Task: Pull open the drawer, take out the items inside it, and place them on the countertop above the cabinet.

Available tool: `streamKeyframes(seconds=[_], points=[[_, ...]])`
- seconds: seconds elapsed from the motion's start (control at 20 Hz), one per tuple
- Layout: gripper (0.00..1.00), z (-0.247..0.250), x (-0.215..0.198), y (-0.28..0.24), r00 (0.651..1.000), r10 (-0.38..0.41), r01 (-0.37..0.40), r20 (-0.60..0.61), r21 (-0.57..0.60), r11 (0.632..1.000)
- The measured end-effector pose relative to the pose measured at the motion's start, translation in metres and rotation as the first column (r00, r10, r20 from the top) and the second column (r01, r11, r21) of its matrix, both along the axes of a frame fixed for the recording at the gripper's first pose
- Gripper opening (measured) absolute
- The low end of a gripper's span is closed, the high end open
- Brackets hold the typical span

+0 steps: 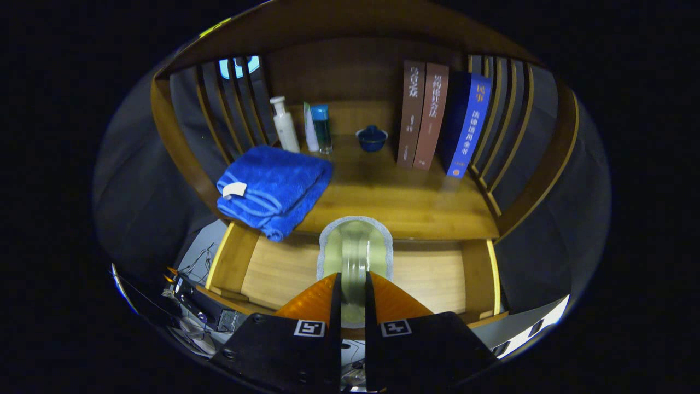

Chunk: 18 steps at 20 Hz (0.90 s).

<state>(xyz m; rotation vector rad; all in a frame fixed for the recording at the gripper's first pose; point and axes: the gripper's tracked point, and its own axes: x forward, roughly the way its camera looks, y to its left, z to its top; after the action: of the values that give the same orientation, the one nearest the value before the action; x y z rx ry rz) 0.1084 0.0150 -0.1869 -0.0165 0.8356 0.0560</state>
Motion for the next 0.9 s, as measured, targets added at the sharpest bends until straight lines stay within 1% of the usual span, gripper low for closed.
streamKeyframes(seconds=[0.15, 0.3, 0.45, 0.6, 0.9], points=[[0.22, -0.004, 0.031, -0.001, 1.000, -0.002, 0.002, -0.007, 0.003, 1.000], [0.22, -0.022, 0.057, -0.008, 0.998, -0.019, 0.019, -0.055, -0.002, 1.000], [0.22, -0.038, 0.086, -0.010, 0.997, -0.007, 0.006, -0.079, -0.016, 1.000], [0.22, -0.048, 0.106, -0.008, 0.995, -0.013, 0.012, -0.100, -0.011, 1.000], [0.22, -0.061, 0.146, -0.010, 0.994, -0.036, 0.034, -0.100, -0.027, 0.999]])
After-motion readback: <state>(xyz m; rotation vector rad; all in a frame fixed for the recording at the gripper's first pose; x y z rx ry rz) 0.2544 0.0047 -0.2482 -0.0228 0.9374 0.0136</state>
